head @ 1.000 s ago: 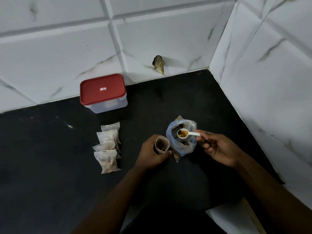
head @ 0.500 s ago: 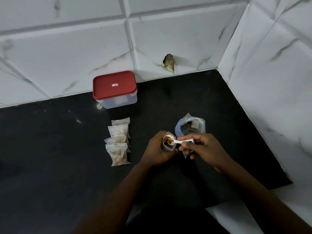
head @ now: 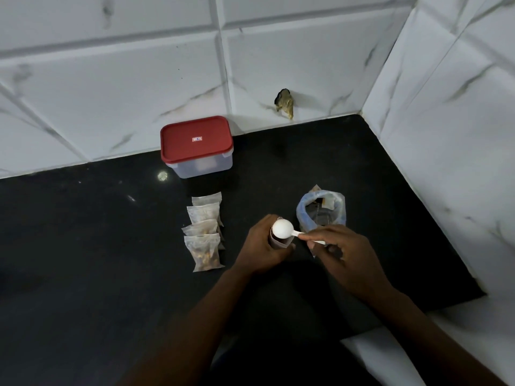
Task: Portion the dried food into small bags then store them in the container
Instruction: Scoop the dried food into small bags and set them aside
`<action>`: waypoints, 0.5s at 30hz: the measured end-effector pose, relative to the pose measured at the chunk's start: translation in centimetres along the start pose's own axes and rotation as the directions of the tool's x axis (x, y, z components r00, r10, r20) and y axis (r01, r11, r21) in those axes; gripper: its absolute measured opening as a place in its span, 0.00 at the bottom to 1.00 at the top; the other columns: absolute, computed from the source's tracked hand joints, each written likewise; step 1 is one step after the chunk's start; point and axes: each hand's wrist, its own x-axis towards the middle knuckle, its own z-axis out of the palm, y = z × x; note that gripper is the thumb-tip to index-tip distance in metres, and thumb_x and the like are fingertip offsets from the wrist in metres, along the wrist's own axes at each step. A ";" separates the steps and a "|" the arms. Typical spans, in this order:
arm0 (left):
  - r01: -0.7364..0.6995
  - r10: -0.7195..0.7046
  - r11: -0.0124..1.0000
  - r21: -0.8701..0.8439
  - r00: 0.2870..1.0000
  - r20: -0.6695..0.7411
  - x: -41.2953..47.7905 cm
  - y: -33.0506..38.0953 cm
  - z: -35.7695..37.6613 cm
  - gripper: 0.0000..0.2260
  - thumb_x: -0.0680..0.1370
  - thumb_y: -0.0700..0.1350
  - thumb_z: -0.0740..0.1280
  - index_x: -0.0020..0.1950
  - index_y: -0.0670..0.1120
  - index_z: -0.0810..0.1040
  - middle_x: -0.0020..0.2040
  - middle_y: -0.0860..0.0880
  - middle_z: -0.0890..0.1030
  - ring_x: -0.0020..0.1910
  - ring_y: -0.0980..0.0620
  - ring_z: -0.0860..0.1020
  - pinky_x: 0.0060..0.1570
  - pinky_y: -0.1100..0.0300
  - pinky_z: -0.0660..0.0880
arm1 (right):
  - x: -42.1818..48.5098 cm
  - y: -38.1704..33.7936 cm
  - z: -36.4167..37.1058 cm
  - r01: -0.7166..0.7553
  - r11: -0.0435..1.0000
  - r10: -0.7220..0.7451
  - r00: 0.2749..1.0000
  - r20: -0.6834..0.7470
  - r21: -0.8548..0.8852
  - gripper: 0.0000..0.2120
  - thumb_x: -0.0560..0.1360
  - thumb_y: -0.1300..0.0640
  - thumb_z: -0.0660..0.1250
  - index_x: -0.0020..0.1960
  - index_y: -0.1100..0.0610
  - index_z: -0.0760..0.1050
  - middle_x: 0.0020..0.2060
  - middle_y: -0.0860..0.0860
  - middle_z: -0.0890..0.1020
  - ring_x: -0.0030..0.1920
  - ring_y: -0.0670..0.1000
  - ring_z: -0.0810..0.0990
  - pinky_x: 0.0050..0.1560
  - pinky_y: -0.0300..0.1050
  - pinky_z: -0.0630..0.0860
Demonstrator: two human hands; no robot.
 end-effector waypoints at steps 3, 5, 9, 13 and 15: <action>0.001 -0.001 1.000 0.013 1.000 0.022 0.0 -0.2 -0.3 0.18 0.71 0.43 0.79 0.59 0.47 0.79 0.54 0.53 0.81 0.54 0.56 0.80 0.55 0.60 0.79 | -0.2 -0.2 0.5 -0.135 0.986 0.132 0.991 0.031 0.094 0.10 0.79 0.54 0.69 0.59 0.49 0.83 0.48 0.43 0.86 0.49 0.42 0.84 0.52 0.42 0.81; 0.014 -0.016 0.999 0.046 1.000 0.026 0.0 -0.1 -0.6 0.19 0.71 0.45 0.79 0.60 0.47 0.78 0.55 0.53 0.80 0.53 0.56 0.80 0.53 0.60 0.79 | 0.0 -0.7 0.5 -0.266 0.909 0.264 0.963 0.051 0.320 0.11 0.80 0.60 0.67 0.59 0.50 0.82 0.47 0.46 0.87 0.48 0.43 0.85 0.50 0.39 0.80; 0.009 -0.011 0.999 0.048 0.999 0.035 -0.1 -0.3 -1.1 0.17 0.71 0.45 0.79 0.57 0.50 0.78 0.53 0.55 0.80 0.52 0.57 0.80 0.52 0.62 0.78 | 0.3 -0.7 0.3 -0.430 0.594 0.507 0.856 0.098 0.680 0.11 0.82 0.62 0.63 0.60 0.54 0.81 0.46 0.56 0.87 0.42 0.51 0.83 0.43 0.42 0.79; 0.020 -0.022 0.998 0.054 0.998 0.051 -0.2 -0.1 -1.5 0.17 0.72 0.47 0.79 0.57 0.53 0.78 0.54 0.56 0.80 0.54 0.58 0.80 0.55 0.58 0.79 | 0.6 0.6 -0.5 -0.479 0.543 0.613 0.788 0.064 0.690 0.12 0.83 0.59 0.63 0.62 0.53 0.80 0.48 0.53 0.87 0.42 0.48 0.83 0.43 0.45 0.77; 0.025 -0.029 0.998 0.056 0.997 0.068 -0.2 0.0 -1.6 0.17 0.72 0.46 0.78 0.57 0.53 0.77 0.54 0.57 0.80 0.54 0.59 0.79 0.55 0.58 0.79 | 0.8 1.6 -1.1 -0.484 0.623 0.618 0.786 -0.007 0.615 0.10 0.82 0.58 0.64 0.61 0.52 0.80 0.47 0.50 0.88 0.42 0.47 0.84 0.43 0.44 0.76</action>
